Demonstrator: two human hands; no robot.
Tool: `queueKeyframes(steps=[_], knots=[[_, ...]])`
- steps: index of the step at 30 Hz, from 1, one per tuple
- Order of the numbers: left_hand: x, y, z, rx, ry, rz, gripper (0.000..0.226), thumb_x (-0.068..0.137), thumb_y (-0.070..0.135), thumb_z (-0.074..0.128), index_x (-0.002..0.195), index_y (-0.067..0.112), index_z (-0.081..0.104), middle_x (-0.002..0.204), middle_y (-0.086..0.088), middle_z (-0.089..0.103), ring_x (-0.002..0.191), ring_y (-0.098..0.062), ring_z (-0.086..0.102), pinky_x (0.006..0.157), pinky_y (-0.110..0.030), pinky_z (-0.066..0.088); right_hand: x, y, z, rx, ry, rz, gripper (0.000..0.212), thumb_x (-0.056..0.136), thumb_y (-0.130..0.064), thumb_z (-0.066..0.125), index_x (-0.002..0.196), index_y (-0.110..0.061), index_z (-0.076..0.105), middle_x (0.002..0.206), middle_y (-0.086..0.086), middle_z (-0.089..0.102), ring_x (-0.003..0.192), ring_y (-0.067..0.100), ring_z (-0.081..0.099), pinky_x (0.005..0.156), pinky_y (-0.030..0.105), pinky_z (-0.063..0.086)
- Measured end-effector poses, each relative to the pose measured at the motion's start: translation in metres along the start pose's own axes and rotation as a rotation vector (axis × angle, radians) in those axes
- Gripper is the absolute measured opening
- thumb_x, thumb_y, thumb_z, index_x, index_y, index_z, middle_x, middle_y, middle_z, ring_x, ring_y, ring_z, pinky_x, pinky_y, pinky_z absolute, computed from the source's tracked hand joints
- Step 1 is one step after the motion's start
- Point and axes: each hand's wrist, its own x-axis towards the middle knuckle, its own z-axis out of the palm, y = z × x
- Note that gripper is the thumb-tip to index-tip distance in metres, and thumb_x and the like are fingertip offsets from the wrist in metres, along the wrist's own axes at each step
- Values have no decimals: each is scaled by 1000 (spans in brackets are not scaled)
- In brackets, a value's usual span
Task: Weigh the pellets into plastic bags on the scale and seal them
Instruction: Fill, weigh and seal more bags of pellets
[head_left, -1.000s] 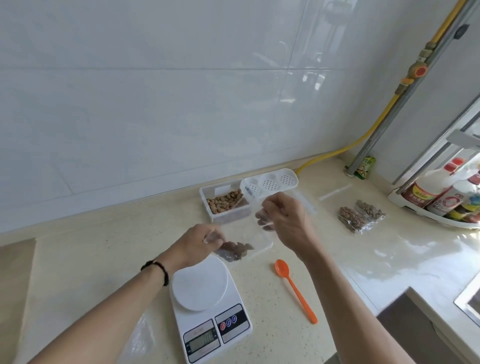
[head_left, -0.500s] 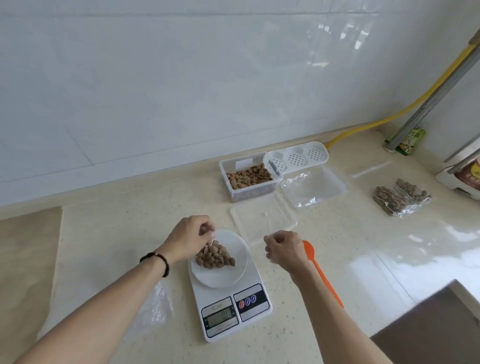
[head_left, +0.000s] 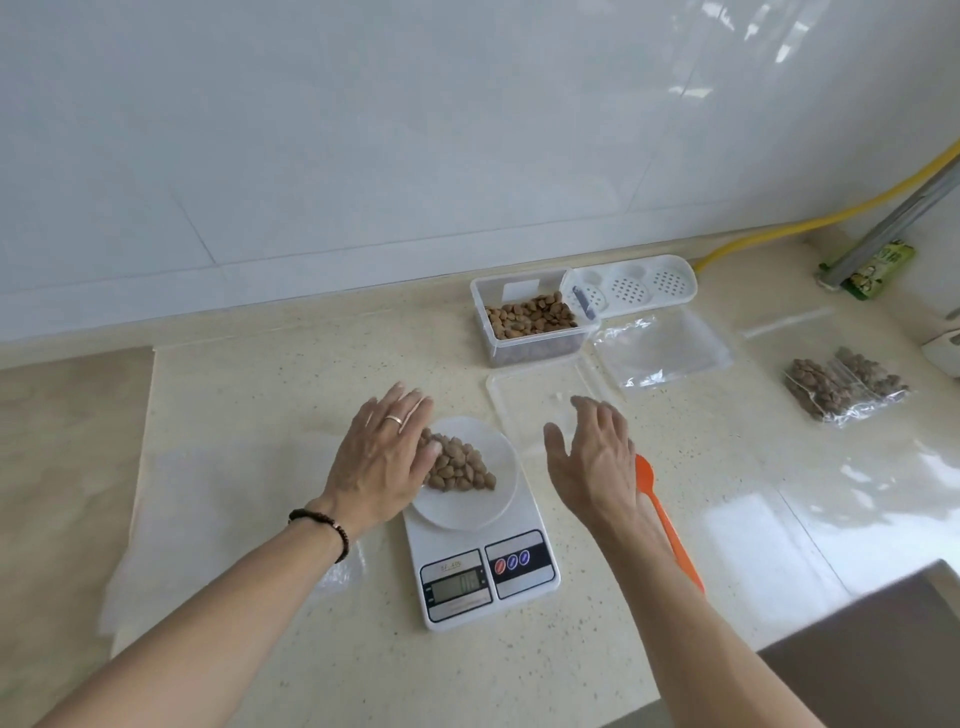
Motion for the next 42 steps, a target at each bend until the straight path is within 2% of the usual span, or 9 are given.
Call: queueKeyframes(steps=[2,7,13,17,28,31,34,37,42], knots=[[-14,-1,2,41,-46,-3,58,99,45,27,141,7,43,145,-13,46,141,-30,32,113,-51,30,-5,-7,2,-91,-24,-122,56,100,-44,37,149,-16,33,159,6,29,151,25,11,119,44,13],[-38,-5,7,71,-126,-17,69,100,54,14,147,9,35,153,-10,36,146,-29,23,116,-52,23,-14,-16,12,-217,-64,-278,78,89,-58,3,153,-19,26,163,5,18,152,24,-1,121,43,-3],[-50,-7,9,73,-137,-48,71,99,58,12,150,10,28,155,-11,30,146,-30,21,116,-54,22,-18,-24,15,-271,-79,-321,78,90,-58,-1,155,-20,20,165,5,10,152,23,-8,119,42,-12],[-57,-7,14,70,-130,-54,70,99,60,9,150,12,12,156,-11,28,146,-30,21,116,-54,21,-18,-28,14,-285,-76,-326,78,91,-58,-1,155,-19,19,165,6,9,152,23,-8,119,42,-12],[-43,-1,12,53,-125,-23,76,96,61,4,152,11,15,160,-9,17,149,-26,8,120,-49,8,-19,-22,4,-209,-73,-281,78,90,-59,1,154,-19,22,165,7,11,152,23,-5,118,40,-10],[-27,8,7,49,-129,7,77,96,61,4,152,10,21,159,-10,21,149,-27,11,119,-50,11,-17,-11,-5,-166,-74,-196,61,101,-50,20,154,-19,23,164,7,14,152,23,0,121,42,-2],[-4,22,4,15,-112,56,75,97,59,8,150,10,27,157,-11,28,147,-28,17,118,-53,15,-17,9,-14,-62,-56,-60,55,103,-42,34,151,-17,28,159,8,28,149,26,18,118,44,18],[23,41,5,5,-105,119,71,97,55,15,148,8,31,153,-13,35,145,-29,24,116,-53,18,-20,32,-18,47,-51,73,52,102,-38,41,147,-14,34,144,13,46,131,30,43,106,45,37],[65,78,13,-39,-228,156,64,98,48,25,152,13,17,150,-11,37,144,-24,24,120,-48,10,-25,59,-15,322,-144,361,41,97,-34,46,133,-14,49,111,9,69,102,29,62,90,41,49]])
